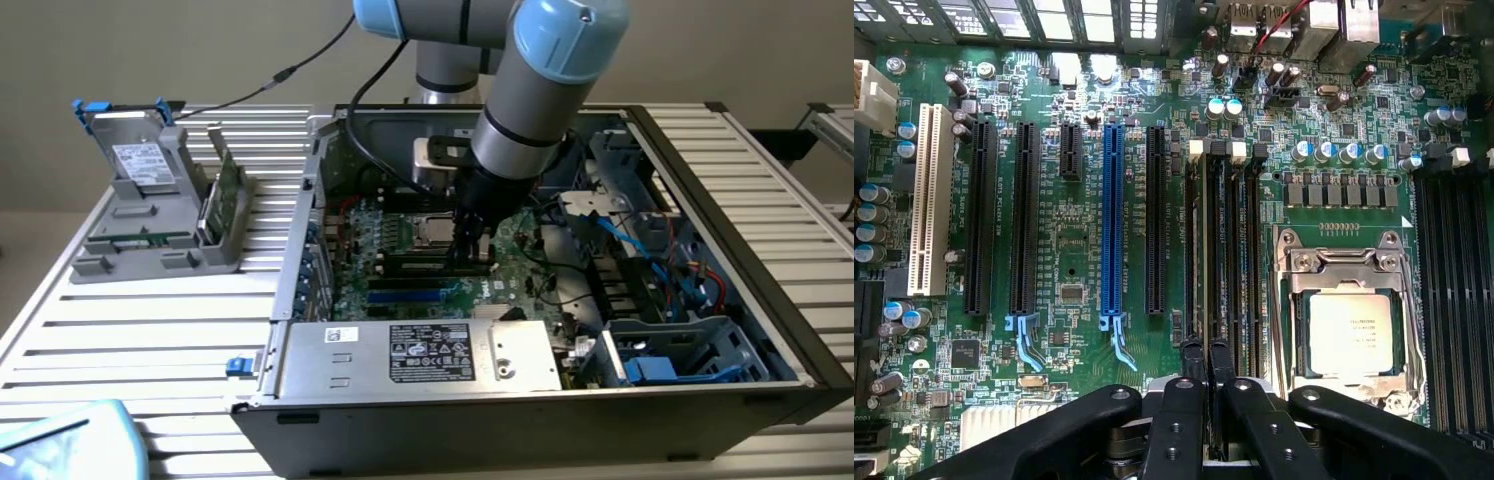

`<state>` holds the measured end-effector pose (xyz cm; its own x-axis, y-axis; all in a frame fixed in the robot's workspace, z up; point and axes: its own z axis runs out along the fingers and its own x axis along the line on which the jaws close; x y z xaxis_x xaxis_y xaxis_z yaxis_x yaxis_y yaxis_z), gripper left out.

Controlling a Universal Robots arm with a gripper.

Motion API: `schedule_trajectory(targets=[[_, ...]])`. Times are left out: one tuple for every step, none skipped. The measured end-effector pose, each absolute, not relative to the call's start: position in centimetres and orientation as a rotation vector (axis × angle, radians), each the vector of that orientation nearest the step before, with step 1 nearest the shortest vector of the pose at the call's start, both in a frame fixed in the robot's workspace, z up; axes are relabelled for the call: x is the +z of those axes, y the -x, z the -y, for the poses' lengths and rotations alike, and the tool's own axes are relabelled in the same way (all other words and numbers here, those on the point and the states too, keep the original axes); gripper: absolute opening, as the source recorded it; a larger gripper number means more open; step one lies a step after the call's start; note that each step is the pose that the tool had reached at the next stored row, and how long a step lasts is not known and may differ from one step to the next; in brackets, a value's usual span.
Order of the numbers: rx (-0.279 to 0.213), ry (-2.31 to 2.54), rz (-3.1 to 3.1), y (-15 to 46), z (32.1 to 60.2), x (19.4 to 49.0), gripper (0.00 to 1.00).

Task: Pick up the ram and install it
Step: 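Insert the ram into the slot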

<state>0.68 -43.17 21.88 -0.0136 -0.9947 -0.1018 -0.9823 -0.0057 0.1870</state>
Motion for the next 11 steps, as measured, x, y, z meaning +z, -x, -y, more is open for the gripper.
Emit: schedule_trajectory(targets=[[-0.317, -2.164, 2.169, -0.74, 43.17, 21.88, 0.13], [-0.316, -2.167, 2.167, -0.80, 43.17, 21.89, 0.13], [-0.316, -2.168, 2.166, -0.81, 43.17, 21.88, 0.13], [-0.316, -2.168, 2.166, -0.81, 43.17, 21.88, 0.13], [-0.316, -2.168, 2.166, -0.81, 43.17, 21.88, 0.13], [-0.316, -2.168, 2.166, -0.81, 43.17, 21.88, 0.13], [-0.316, -2.168, 2.166, -0.81, 43.17, 21.88, 0.13], [-0.316, -2.168, 2.166, -0.81, 43.16, 21.88, 0.13], [-0.316, -2.168, 2.166, -0.81, 43.16, 21.87, 0.13], [-0.316, -2.168, 2.166, -0.81, 43.14, 21.87, 0.13], [-0.316, -2.168, 2.166, -0.79, 43.13, 21.88, 0.13]])
